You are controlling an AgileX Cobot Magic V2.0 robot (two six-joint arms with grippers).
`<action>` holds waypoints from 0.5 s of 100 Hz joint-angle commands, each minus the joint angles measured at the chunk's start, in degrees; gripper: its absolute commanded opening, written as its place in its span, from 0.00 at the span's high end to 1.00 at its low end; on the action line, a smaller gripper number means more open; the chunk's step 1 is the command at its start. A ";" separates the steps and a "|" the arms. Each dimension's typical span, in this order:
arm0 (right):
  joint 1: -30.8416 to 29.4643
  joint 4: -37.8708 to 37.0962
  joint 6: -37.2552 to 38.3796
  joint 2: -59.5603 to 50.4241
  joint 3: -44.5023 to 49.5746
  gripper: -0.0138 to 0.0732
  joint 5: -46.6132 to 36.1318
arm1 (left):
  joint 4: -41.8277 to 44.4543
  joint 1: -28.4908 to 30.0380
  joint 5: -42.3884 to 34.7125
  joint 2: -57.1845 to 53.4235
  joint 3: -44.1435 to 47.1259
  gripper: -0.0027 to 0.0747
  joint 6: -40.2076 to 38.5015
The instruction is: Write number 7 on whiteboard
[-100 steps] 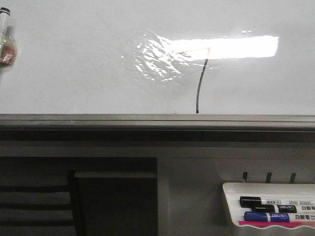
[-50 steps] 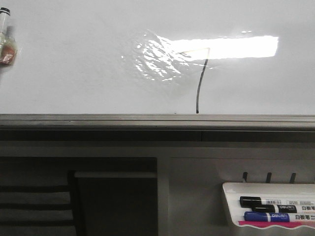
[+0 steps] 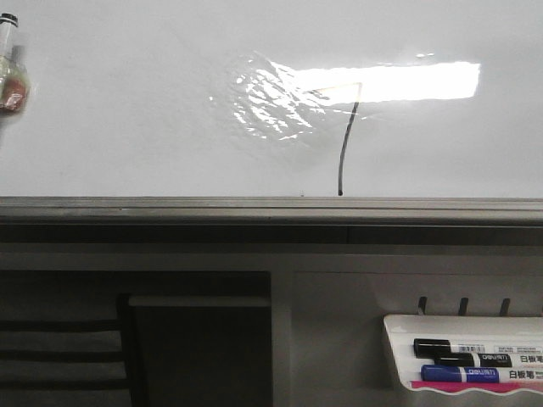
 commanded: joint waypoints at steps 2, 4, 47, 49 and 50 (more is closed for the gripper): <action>-0.40 -0.71 0.13 0.24 -1.56 0.92 -3.92 | -0.60 -0.05 -4.02 -1.36 1.88 0.99 -0.16; -0.40 -0.71 0.13 0.24 -1.56 0.92 -3.92 | -0.60 -0.05 -4.02 -1.36 1.88 0.99 -0.16; -1.39 -0.54 0.13 -2.96 -0.35 0.92 -4.18 | -0.60 -0.05 -4.02 -1.36 1.88 0.99 -0.16; -2.00 -0.43 0.13 -3.86 0.09 0.92 -4.64 | -0.60 -0.05 -4.02 -1.36 1.88 0.99 -0.16; -2.23 -0.43 0.13 -4.18 0.29 0.92 -4.79 | -0.60 -0.05 -4.02 -1.36 1.88 0.99 -0.16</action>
